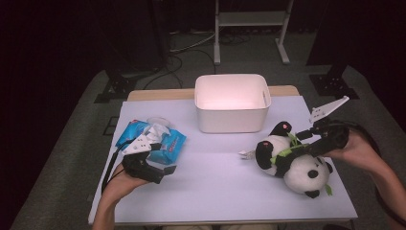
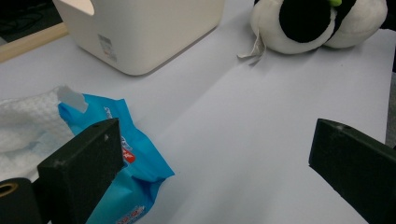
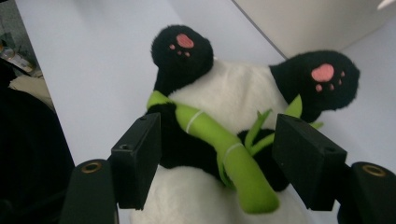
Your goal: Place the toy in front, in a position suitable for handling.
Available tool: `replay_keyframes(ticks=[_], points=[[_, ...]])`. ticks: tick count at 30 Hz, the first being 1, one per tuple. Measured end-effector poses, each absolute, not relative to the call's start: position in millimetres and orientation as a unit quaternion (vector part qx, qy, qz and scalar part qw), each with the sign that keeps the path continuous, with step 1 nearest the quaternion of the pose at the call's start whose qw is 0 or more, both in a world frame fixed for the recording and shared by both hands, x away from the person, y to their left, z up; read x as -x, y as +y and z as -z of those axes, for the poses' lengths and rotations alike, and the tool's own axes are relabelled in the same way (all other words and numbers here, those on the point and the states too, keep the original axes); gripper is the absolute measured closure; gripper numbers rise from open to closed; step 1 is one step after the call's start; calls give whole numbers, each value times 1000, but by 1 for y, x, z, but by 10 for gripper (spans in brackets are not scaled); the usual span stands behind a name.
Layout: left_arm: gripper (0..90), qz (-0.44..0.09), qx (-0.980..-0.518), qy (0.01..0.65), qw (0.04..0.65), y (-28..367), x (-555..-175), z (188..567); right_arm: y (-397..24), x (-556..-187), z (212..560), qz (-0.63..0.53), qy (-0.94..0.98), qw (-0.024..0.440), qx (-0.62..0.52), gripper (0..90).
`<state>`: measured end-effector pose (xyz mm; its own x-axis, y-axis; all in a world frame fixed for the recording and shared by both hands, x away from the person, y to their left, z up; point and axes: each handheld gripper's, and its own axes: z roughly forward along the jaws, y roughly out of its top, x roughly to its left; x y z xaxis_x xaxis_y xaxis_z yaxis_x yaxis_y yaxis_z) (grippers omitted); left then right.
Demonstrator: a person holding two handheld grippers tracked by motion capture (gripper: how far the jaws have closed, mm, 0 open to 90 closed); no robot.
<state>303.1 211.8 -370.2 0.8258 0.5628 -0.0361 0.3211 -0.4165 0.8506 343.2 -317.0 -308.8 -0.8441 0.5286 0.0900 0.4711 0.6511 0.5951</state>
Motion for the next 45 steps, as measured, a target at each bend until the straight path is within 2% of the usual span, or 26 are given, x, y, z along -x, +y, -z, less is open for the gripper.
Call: replay_keyframes(ticks=[17,18,22,26,27,28,31,45], points=[[24,-128,-831,267,470,212,-303,371,-336,-342,325,-302,908,47,-285,459],[25,-128,-831,268,470,212,-303,370,-336,-343,327,-300,910,44,-284,497],[24,-129,-833,267,468,213,-303,370,-335,-343,329,-300,911,42,-280,538],[24,-129,-833,267,468,213,-303,370,-335,-343,330,-307,910,43,-275,636],[24,-129,-832,267,468,213,-303,370,-335,-343,330,-307,910,43,-275,636],[24,-129,-832,268,468,214,-303,370,-334,-342,329,-307,910,43,-276,688],[24,-130,-832,268,468,214,-303,370,-334,-342,329,-309,911,42,-271,724],[24,-133,-831,271,467,217,-303,369,-323,-336,317,-325,915,38,-234,760]])
